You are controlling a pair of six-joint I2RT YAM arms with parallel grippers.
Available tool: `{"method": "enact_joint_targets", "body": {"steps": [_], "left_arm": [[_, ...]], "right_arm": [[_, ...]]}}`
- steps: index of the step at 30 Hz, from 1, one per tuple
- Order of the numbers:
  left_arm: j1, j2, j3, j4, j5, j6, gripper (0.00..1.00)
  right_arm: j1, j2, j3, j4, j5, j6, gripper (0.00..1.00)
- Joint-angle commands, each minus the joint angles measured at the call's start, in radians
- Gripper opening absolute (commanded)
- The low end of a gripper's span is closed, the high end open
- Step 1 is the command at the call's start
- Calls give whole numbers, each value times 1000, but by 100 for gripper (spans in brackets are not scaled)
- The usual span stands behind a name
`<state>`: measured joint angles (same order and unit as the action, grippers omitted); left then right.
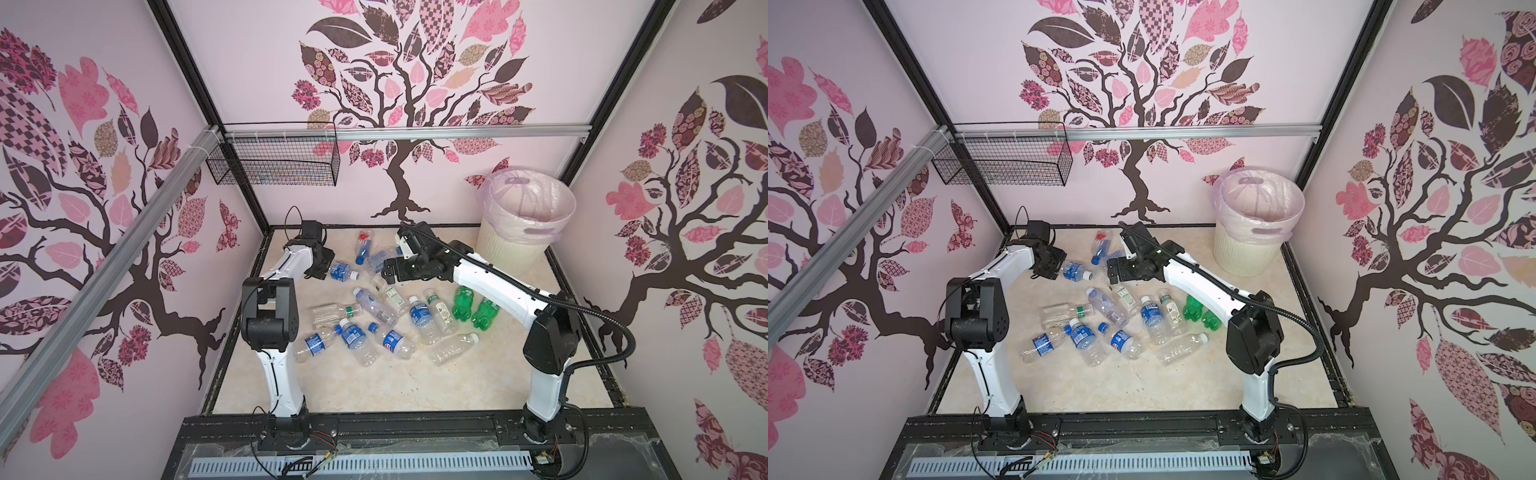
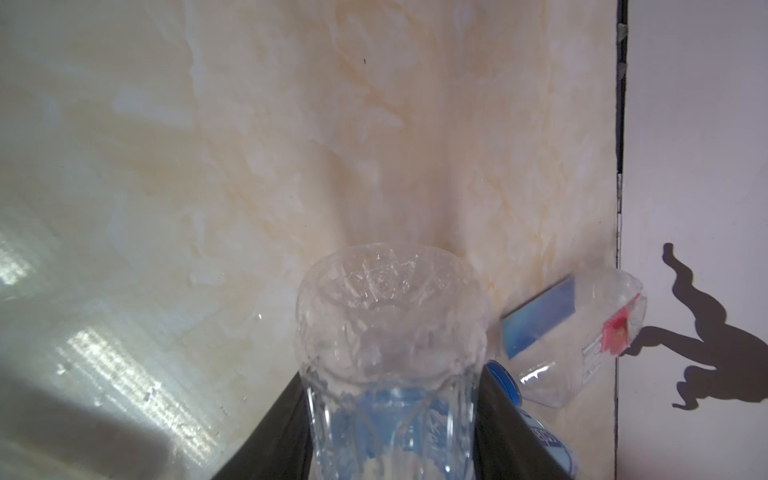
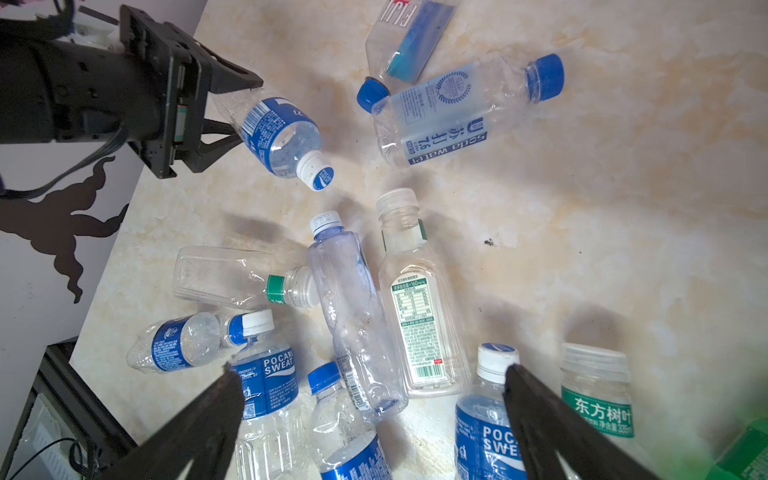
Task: Throw the plastic bottles in the bin
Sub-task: 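Lift the bottle with the left gripper toward the right gripper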
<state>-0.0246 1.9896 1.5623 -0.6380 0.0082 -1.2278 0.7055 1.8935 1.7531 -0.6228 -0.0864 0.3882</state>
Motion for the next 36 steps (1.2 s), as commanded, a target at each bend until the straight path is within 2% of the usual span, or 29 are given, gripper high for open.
{"method": "enact_joint_targets", "body": {"steps": [1,6,12,18,20,23,28,33,36], "left_arm": [[-5,-72,-53,-36,43,-49,50],[-32,-118,1,-98,72,-56,50],[-52,-129,62,-132,123,-110,52],[-56,-94,123,-157,234,-125,52],[-58,-69,178,-176,273,-103,51],[-61,-38,254,-228,305,-100,51],[-120,-13,318,-198,337,-165,51],[-172,-16,360,-212,317,-166,51],[-198,-54,303,-179,302,-179,51]], "right_arm": [[-1,16,10,-43,9,59,99],[-1,-25,-34,-53,27,101,99],[0,-66,-32,-79,110,114,100],[-5,-95,47,-74,232,243,100],[-6,-63,144,-137,283,264,100],[-6,-54,204,-156,322,273,100],[-6,-57,186,-128,288,207,100],[-17,-71,157,-107,262,134,100],[-34,-133,53,-91,251,208,99]]}}
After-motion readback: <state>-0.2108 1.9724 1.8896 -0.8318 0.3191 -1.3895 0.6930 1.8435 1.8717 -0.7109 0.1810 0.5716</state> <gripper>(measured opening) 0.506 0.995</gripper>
